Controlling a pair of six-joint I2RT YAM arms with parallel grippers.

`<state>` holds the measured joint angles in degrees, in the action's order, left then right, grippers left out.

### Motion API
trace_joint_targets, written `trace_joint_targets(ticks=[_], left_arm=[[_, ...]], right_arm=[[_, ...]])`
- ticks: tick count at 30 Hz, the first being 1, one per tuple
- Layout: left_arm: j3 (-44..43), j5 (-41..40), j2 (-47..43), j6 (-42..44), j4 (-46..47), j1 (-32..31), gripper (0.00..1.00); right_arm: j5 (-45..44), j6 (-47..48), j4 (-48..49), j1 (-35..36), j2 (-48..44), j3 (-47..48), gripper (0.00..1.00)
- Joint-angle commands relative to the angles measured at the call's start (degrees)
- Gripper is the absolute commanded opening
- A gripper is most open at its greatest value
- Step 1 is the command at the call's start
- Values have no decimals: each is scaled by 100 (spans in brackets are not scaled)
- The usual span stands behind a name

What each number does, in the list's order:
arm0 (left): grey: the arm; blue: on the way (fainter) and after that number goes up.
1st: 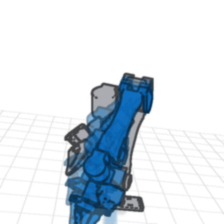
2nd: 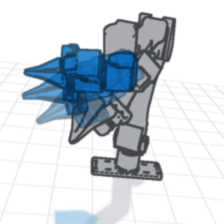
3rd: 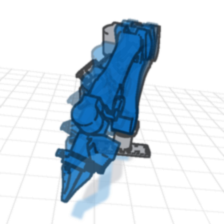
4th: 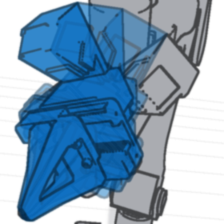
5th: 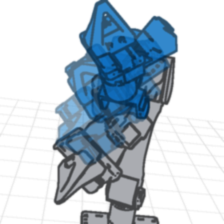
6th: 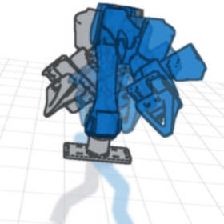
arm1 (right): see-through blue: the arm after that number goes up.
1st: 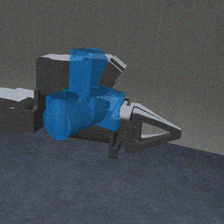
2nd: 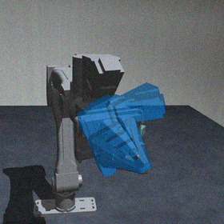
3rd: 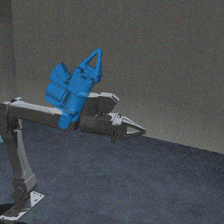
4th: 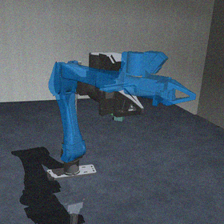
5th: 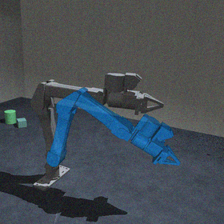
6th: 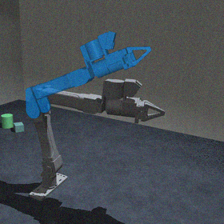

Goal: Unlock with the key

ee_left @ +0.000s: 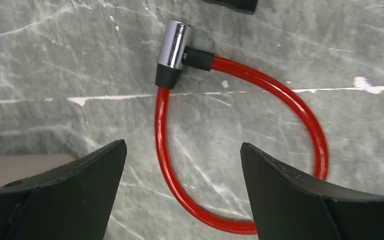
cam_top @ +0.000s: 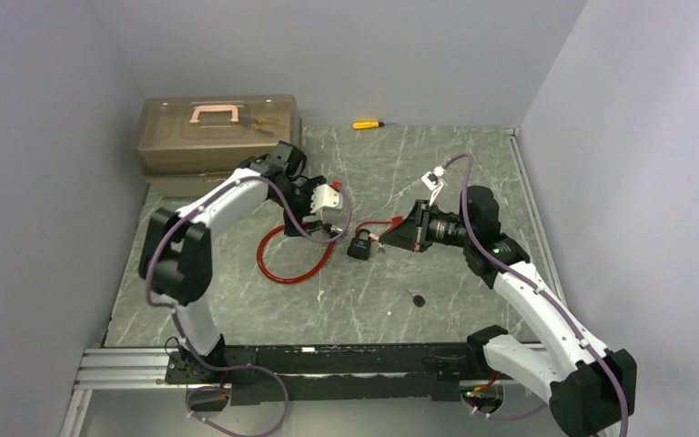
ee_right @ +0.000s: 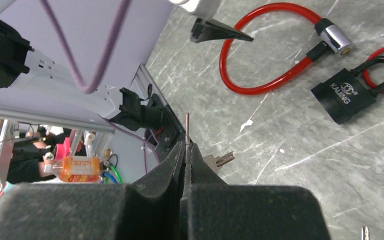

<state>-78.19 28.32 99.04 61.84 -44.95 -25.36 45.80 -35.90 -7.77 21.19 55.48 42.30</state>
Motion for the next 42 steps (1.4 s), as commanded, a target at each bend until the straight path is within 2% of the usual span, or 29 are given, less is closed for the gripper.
trace_joint_targets(ticks=[1,10,12,18,20,26,29,33,36,39,42], left_arm=[[-829,432,798,597,-428,7,89],[-1486,480,1934,1128,-546,-20,76],[-1554,289,2067,1136,-566,-104,75],[-1712,-198,2344,1268,-702,-349,59],[-1591,-393,2356,1299,-609,-453,50],[-1362,-771,2372,1352,-354,-579,11],[-1180,-832,2202,1213,-102,-565,0],[-955,-830,1694,1041,229,-440,0],[-960,-742,1204,866,146,-324,0],[-796,-505,468,868,-95,-289,0],[-462,33,-555,975,-210,-264,0]], right_arm=[[-220,36,-141,-167,-303,-40,0],[32,-29,-165,-478,-333,149,0],[104,-32,-157,-541,-312,179,0],[250,-50,-105,-705,-303,220,0],[317,-40,-123,-779,-318,240,0],[468,-54,-137,-910,-362,296,0],[476,-19,-190,-941,-379,324,0],[511,-28,-165,-950,-332,339,0],[573,-73,-73,-951,-268,318,0],[567,-69,-69,-950,-187,367,0],[682,-409,421,-896,-156,283,0]])
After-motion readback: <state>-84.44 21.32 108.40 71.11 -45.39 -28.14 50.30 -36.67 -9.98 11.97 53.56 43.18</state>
